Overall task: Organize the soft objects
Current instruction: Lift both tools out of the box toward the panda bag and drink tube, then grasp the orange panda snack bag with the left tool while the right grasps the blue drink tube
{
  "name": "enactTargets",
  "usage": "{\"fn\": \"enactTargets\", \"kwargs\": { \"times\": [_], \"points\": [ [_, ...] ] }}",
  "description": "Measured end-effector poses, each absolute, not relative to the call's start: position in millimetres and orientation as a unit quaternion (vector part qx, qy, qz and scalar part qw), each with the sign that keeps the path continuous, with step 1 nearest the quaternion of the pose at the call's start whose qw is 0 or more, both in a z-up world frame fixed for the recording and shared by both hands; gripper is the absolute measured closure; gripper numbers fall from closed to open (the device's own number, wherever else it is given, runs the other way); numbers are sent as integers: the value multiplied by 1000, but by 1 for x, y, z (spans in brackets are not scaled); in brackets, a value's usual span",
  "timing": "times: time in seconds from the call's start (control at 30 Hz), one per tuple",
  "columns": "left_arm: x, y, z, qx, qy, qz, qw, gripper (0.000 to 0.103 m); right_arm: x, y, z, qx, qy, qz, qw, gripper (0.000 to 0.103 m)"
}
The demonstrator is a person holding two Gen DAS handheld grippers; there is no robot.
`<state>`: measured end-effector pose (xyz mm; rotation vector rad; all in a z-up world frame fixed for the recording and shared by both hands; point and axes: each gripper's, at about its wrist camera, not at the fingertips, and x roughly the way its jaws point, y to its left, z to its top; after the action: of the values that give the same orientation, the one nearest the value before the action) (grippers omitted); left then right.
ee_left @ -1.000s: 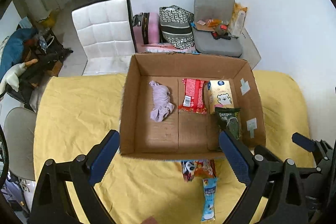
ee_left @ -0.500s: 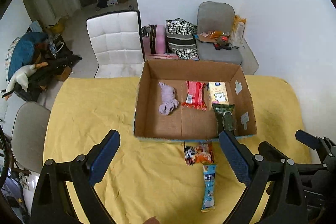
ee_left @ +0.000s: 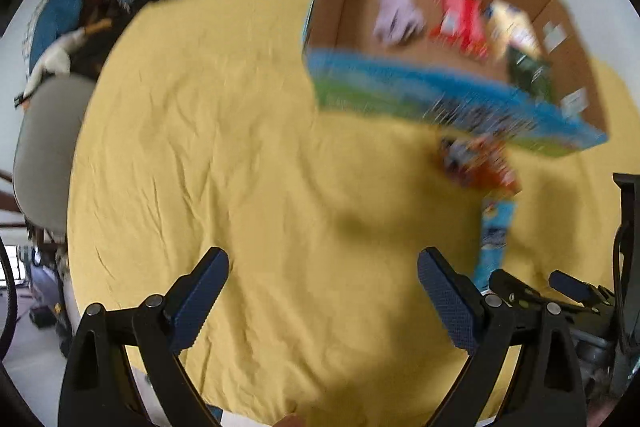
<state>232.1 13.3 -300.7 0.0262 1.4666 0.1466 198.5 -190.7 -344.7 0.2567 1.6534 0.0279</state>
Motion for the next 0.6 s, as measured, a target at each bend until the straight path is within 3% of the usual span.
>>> {"fn": "enactTargets", "kwargs": {
  "times": [0.27,0.33,0.37,0.4,0.47,0.6],
  "points": [
    [220,15,-348,19,704,75,706,6,188,-180,-409,100,774,-2,626,16],
    [223,12,-347,16,705,71,706,6,188,-178,-404,79,769,-4,634,26],
    [225,10,-347,15,704,67,707,6,188,-179,-403,70,769,-7,636,37],
    [228,6,-345,15,703,64,708,6,187,-182,-399,62,766,-11,640,57],
    [236,-4,-339,10,699,51,714,6,187,-194,-396,73,771,-10,632,84],
    [261,-33,-332,-5,698,12,716,6,186,-225,-380,81,761,-25,644,86]
  ]
}}
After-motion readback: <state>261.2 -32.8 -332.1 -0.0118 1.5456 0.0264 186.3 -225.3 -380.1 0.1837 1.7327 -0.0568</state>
